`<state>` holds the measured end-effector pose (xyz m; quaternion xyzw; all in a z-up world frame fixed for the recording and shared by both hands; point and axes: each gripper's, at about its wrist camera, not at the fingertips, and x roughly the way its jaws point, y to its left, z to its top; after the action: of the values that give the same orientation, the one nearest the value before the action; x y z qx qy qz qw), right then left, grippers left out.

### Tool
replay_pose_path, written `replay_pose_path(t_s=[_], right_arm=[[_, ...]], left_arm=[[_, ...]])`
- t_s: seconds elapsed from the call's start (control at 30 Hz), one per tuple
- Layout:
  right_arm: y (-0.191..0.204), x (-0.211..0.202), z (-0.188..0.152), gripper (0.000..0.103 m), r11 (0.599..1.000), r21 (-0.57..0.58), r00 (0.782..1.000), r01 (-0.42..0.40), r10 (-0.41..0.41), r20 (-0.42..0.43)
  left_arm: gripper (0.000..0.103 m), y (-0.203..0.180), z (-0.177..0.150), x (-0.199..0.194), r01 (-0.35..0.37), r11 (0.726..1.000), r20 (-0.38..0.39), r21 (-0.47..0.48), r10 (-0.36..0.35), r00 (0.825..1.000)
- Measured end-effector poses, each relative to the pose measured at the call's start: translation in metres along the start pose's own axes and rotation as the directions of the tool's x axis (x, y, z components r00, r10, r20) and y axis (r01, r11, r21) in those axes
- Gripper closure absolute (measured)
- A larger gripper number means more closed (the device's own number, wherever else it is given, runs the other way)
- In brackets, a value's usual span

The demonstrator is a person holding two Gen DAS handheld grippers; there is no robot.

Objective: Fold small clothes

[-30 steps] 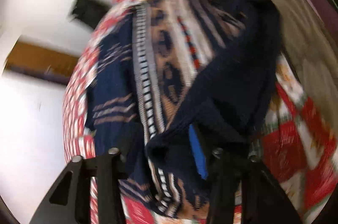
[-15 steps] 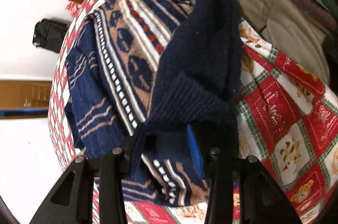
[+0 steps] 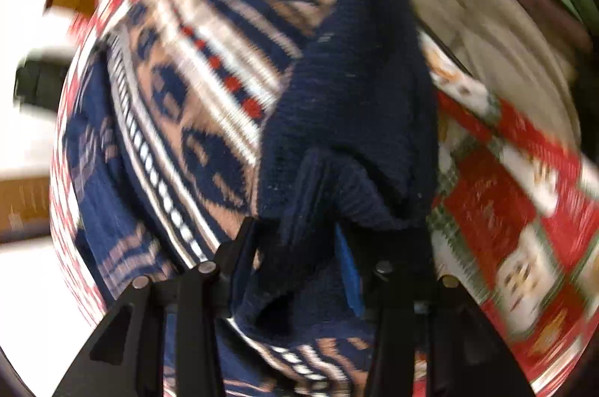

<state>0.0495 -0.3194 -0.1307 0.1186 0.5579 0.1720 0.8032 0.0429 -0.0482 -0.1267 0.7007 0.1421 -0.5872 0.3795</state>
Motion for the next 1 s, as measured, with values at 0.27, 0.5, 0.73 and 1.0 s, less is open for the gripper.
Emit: replay_pose_path(t_s=[0.27, 0.5, 0.73, 1.0], right_arm=[[0.030, 0.032, 0.003, 0.046, 0.961, -0.260, 0.990, -0.093, 0.062, -0.126], [0.049, 0.077, -0.006, 0.046, 0.832, -0.550, 0.944, -0.076, -0.118, -0.309], [0.053, 0.077, -0.021, 0.093, 0.791, -0.593, 0.929, -0.150, -0.092, -0.359], [0.019, -0.023, 0.062, 0.094, 0.902, -0.385, 0.981, -0.196, 0.176, -0.085]], left_arm=[[0.086, -0.004, -0.017, -0.019, -0.015, 0.852, 0.136, -0.524, 0.101, 0.986], [0.089, 0.018, -0.044, -0.038, 0.104, 0.493, 0.252, -0.864, 0.245, 0.936], [0.089, 0.043, -0.060, -0.026, 0.180, 0.314, 0.274, -0.932, 0.289, 0.917], [0.090, 0.042, -0.076, -0.054, 0.205, 0.214, 0.271, -0.955, 0.353, 0.895]])
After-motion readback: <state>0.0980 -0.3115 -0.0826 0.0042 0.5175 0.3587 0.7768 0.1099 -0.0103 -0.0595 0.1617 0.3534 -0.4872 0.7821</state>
